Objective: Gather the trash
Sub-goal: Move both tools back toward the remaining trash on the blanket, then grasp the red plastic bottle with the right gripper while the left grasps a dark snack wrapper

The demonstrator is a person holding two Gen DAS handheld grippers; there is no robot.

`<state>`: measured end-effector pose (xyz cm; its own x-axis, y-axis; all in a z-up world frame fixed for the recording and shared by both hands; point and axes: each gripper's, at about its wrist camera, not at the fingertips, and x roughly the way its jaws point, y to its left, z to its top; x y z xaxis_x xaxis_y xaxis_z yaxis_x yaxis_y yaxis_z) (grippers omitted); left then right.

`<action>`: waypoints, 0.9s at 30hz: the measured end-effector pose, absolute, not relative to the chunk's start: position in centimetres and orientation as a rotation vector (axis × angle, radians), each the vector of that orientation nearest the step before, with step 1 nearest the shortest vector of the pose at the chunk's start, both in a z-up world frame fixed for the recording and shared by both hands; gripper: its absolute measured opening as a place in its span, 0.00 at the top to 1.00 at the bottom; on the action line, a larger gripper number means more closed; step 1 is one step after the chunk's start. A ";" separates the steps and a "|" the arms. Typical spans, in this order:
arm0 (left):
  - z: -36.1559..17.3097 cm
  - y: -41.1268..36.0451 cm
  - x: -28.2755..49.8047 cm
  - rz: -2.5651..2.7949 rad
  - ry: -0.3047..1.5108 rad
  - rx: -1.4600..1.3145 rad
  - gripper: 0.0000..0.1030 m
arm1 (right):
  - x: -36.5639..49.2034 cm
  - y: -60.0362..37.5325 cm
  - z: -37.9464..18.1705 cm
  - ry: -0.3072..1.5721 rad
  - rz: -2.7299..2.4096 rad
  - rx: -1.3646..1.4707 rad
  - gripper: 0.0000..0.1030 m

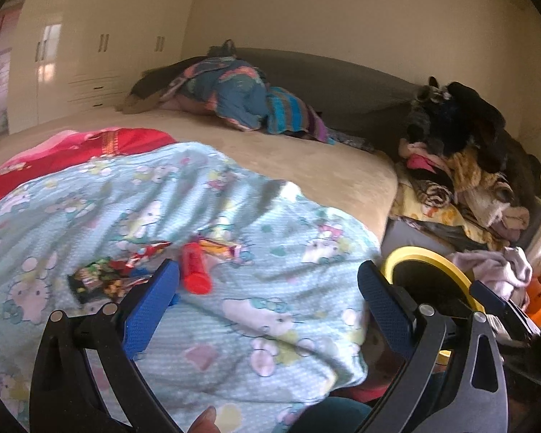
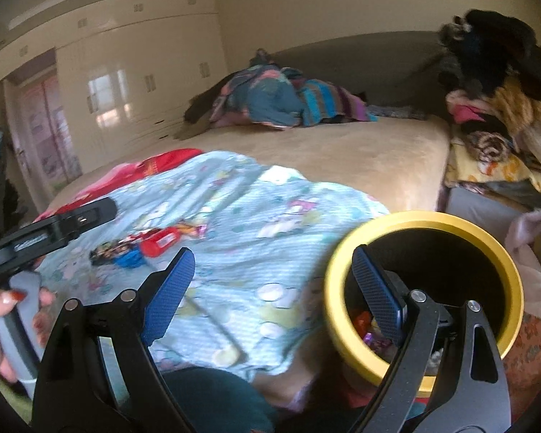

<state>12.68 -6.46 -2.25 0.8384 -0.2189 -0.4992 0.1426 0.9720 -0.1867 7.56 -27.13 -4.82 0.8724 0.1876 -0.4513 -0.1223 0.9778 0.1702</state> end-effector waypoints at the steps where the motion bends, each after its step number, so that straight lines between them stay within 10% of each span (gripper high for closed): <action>1: -2.2 -5.9 12.8 -0.179 0.543 -0.152 0.06 | 7.5 -26.4 -4.7 0.481 0.178 0.123 0.21; 27: -5.1 6.4 15.1 0.069 0.595 -0.363 0.06 | 12.9 -14.9 -4.4 0.566 0.339 -0.008 0.21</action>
